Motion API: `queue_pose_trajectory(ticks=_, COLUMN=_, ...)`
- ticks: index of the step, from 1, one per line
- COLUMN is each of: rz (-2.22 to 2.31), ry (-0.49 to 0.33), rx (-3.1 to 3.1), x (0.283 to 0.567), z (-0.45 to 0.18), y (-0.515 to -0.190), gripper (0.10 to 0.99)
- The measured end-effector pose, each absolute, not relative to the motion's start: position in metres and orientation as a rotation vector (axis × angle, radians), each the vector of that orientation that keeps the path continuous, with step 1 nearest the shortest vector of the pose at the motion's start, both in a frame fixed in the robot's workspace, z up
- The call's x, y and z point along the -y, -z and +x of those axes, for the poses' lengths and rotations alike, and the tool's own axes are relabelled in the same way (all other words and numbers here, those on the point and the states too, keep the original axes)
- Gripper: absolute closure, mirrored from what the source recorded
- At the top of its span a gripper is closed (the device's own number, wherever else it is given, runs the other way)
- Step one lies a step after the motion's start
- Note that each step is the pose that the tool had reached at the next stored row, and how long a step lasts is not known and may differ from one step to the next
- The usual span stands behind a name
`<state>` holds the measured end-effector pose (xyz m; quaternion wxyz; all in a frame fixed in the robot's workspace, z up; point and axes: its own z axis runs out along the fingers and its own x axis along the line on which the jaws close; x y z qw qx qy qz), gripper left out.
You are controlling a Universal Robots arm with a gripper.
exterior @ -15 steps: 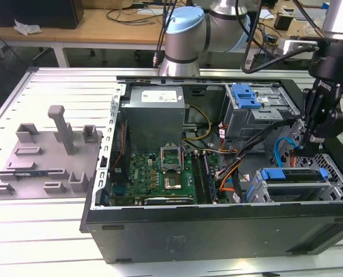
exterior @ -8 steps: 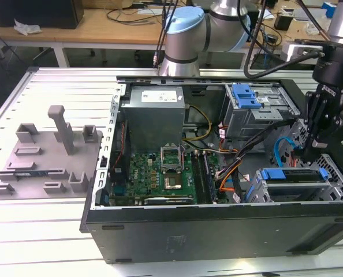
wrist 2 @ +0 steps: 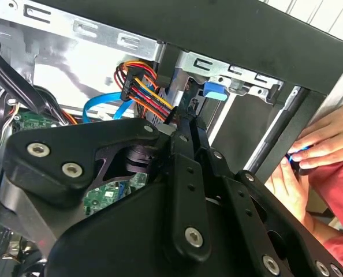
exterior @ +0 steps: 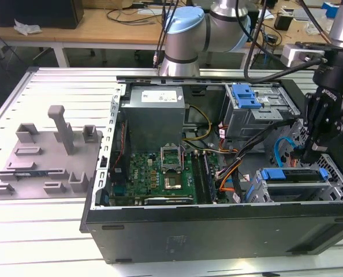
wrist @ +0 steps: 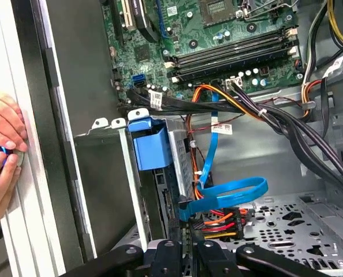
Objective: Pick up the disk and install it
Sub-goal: 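Insert the first disk wire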
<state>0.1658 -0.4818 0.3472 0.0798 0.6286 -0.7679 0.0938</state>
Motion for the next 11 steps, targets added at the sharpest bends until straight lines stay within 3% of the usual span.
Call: queue_pose_trajectory(ticks=11, rz=1.944, ry=-0.241, rx=2.290, x=0.4915, z=0.1622, y=-0.3472, gripper=0.918)
